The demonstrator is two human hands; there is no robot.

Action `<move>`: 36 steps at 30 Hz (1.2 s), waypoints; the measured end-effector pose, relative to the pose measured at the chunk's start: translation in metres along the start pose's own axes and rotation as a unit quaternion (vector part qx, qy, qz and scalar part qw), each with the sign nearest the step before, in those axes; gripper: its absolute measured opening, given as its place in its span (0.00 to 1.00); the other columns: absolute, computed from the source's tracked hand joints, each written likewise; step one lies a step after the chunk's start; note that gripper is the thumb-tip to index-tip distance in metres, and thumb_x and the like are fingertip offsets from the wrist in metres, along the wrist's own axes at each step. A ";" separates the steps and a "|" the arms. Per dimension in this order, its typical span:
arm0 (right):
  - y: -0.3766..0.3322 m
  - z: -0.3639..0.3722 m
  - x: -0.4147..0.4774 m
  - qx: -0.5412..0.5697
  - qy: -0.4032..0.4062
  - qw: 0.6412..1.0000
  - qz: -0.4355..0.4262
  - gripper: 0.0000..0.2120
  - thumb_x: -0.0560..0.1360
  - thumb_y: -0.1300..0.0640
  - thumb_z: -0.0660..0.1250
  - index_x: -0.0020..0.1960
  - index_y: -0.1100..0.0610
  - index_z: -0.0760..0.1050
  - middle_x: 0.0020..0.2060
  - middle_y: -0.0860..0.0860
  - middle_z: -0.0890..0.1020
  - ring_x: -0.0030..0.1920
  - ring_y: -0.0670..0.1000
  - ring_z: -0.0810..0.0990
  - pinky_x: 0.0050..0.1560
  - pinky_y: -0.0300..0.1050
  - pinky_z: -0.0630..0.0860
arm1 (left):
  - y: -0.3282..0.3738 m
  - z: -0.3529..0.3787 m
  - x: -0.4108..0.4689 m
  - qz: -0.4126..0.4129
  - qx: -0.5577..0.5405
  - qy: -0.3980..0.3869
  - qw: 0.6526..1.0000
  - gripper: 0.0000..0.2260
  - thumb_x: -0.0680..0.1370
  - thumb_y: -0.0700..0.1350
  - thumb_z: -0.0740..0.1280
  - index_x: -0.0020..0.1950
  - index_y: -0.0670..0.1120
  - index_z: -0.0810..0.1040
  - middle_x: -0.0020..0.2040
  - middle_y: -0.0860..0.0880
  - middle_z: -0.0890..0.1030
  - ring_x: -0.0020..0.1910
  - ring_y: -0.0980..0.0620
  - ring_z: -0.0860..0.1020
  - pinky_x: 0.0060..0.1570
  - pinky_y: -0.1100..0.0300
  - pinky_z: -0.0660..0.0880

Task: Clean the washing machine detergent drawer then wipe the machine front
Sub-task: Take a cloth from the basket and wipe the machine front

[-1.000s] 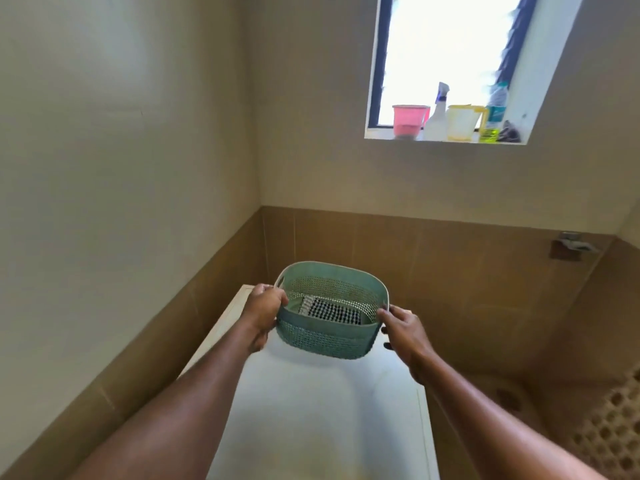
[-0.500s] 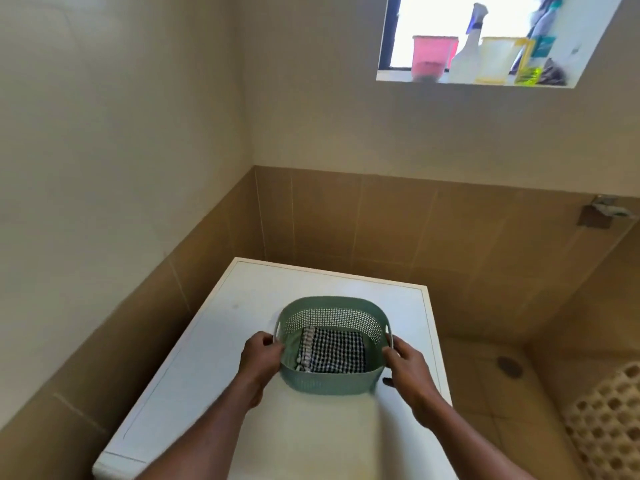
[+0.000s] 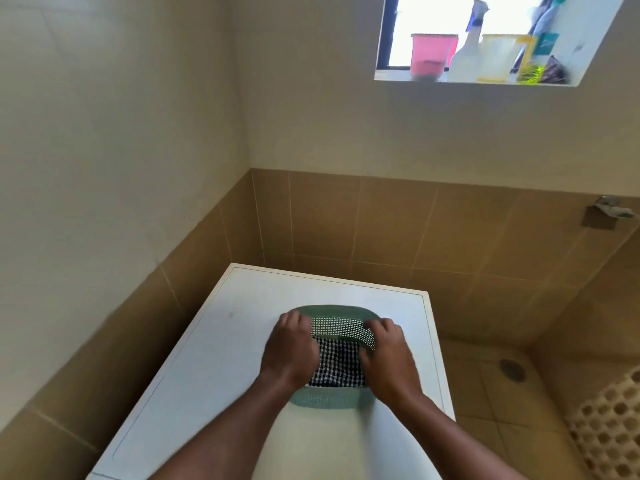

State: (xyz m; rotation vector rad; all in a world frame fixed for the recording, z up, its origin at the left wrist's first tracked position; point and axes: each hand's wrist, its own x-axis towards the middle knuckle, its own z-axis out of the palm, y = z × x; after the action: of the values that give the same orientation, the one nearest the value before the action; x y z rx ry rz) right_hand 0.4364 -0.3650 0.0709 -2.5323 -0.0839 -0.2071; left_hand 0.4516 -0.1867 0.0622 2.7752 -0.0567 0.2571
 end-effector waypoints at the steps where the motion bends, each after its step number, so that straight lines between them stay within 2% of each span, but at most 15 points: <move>1: -0.004 0.004 0.006 -0.017 -0.038 0.999 -0.013 0.20 0.76 0.60 0.66 0.68 0.54 0.73 0.64 0.50 0.75 0.64 0.51 0.72 0.59 0.40 0.72 | 0.004 0.002 0.003 -0.005 -0.014 -0.048 0.999 0.12 0.78 0.45 0.62 0.60 0.44 0.77 0.58 0.47 0.77 0.59 0.48 0.74 0.59 0.54 0.76; 3: -0.010 0.014 0.018 -0.066 -0.117 0.990 -0.035 0.20 0.75 0.61 0.67 0.67 0.55 0.74 0.64 0.52 0.75 0.64 0.53 0.72 0.62 0.46 0.73 | 0.010 0.007 0.009 -0.043 -0.015 -0.146 0.988 0.14 0.78 0.44 0.63 0.62 0.44 0.75 0.64 0.46 0.74 0.65 0.45 0.71 0.64 0.49 0.74; 6: -0.013 0.031 0.033 -0.119 -0.215 0.968 -0.045 0.19 0.72 0.62 0.69 0.63 0.56 0.77 0.59 0.55 0.77 0.59 0.57 0.76 0.58 0.48 0.76 | 0.010 0.014 0.017 -0.097 0.007 -0.224 0.970 0.17 0.77 0.44 0.64 0.66 0.44 0.73 0.69 0.43 0.68 0.68 0.40 0.70 0.65 0.44 0.73; 8: -0.012 0.044 0.041 -0.144 -0.254 0.955 -0.049 0.19 0.71 0.60 0.71 0.62 0.55 0.76 0.57 0.56 0.78 0.58 0.58 0.78 0.58 0.48 0.77 | 0.006 0.021 0.020 -0.114 0.006 -0.250 0.962 0.18 0.77 0.42 0.65 0.66 0.45 0.72 0.69 0.42 0.67 0.65 0.39 0.73 0.60 0.45 0.77; 12: -0.004 0.070 0.048 -0.183 -0.326 0.926 -0.053 0.19 0.74 0.53 0.71 0.63 0.56 0.77 0.59 0.56 0.80 0.59 0.59 0.80 0.60 0.48 0.77 | 0.000 0.033 0.024 -0.171 -0.070 -0.275 0.944 0.20 0.76 0.40 0.66 0.67 0.43 0.71 0.65 0.41 0.72 0.55 0.38 0.79 0.41 0.48 0.84; 14: -0.001 0.077 0.049 -0.206 -0.357 0.910 -0.052 0.16 0.77 0.55 0.68 0.63 0.58 0.78 0.58 0.57 0.81 0.59 0.59 0.80 0.60 0.49 0.76 | 0.000 0.040 0.027 -0.190 -0.068 -0.273 0.941 0.26 0.76 0.41 0.67 0.73 0.42 0.64 0.66 0.40 0.73 0.61 0.38 0.77 0.42 0.52 0.84; 16: 0.002 0.080 0.051 -0.218 -0.364 0.905 -0.047 0.16 0.77 0.57 0.67 0.64 0.60 0.78 0.59 0.58 0.82 0.59 0.61 0.80 0.60 0.50 0.76 | 0.001 0.045 0.030 -0.211 -0.064 -0.257 0.941 0.30 0.76 0.42 0.68 0.75 0.40 0.59 0.69 0.39 0.73 0.65 0.38 0.73 0.44 0.55 0.80; 17: 0.003 0.081 0.052 -0.223 -0.365 0.903 -0.049 0.16 0.77 0.58 0.66 0.64 0.60 0.77 0.59 0.59 0.82 0.59 0.61 0.80 0.60 0.50 0.76 | 0.002 0.046 0.032 -0.232 -0.076 -0.246 0.938 0.30 0.76 0.42 0.68 0.75 0.38 0.60 0.68 0.38 0.73 0.65 0.38 0.74 0.45 0.55 0.79; 20: 0.003 0.082 0.054 -0.233 -0.368 0.899 -0.046 0.16 0.76 0.58 0.65 0.63 0.59 0.78 0.58 0.58 0.82 0.59 0.61 0.80 0.59 0.50 0.77 | 0.004 0.050 0.036 -0.292 -0.157 -0.205 0.921 0.18 0.75 0.39 0.68 0.64 0.36 0.75 0.61 0.39 0.80 0.58 0.40 0.80 0.53 0.52 0.80; 23: 0.004 0.083 0.053 -0.226 -0.363 0.903 -0.048 0.15 0.78 0.57 0.63 0.62 0.59 0.78 0.57 0.57 0.82 0.57 0.60 0.80 0.57 0.48 0.76 | 0.007 0.050 0.036 -0.337 -0.234 -0.195 0.891 0.11 0.74 0.37 0.67 0.55 0.38 0.80 0.54 0.40 0.83 0.51 0.43 0.82 0.48 0.55 0.79; 26: 0.005 0.083 0.053 -0.216 -0.362 0.906 -0.034 0.15 0.78 0.56 0.63 0.62 0.59 0.78 0.57 0.57 0.82 0.58 0.59 0.80 0.56 0.47 0.75 | 0.010 0.048 0.035 -0.361 -0.249 -0.197 0.877 0.12 0.74 0.38 0.66 0.57 0.38 0.79 0.56 0.40 0.82 0.52 0.42 0.81 0.48 0.56 0.79; 31: 0.003 0.080 0.050 -0.217 -0.367 0.904 -0.031 0.17 0.80 0.57 0.59 0.66 0.60 0.74 0.62 0.58 0.79 0.62 0.60 0.77 0.62 0.50 0.73 | 0.013 0.051 0.034 -0.365 -0.196 -0.225 0.882 0.25 0.67 0.46 0.66 0.63 0.40 0.77 0.67 0.38 0.74 0.64 0.38 0.74 0.63 0.46 0.75; 36: 0.004 0.082 0.048 -0.218 -0.363 0.905 -0.036 0.17 0.80 0.58 0.61 0.67 0.59 0.74 0.63 0.58 0.78 0.64 0.60 0.76 0.64 0.50 0.72 | 0.019 0.041 0.030 -0.332 -0.234 -0.207 0.890 0.14 0.73 0.40 0.66 0.59 0.39 0.78 0.59 0.39 0.80 0.57 0.40 0.79 0.58 0.50 0.79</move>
State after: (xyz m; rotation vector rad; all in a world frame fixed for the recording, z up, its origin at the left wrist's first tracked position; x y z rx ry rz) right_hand 0.4952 -0.3210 0.0101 -2.9098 -0.4689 0.7872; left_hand 0.4863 -0.2189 0.0362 2.1553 0.6296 -0.4657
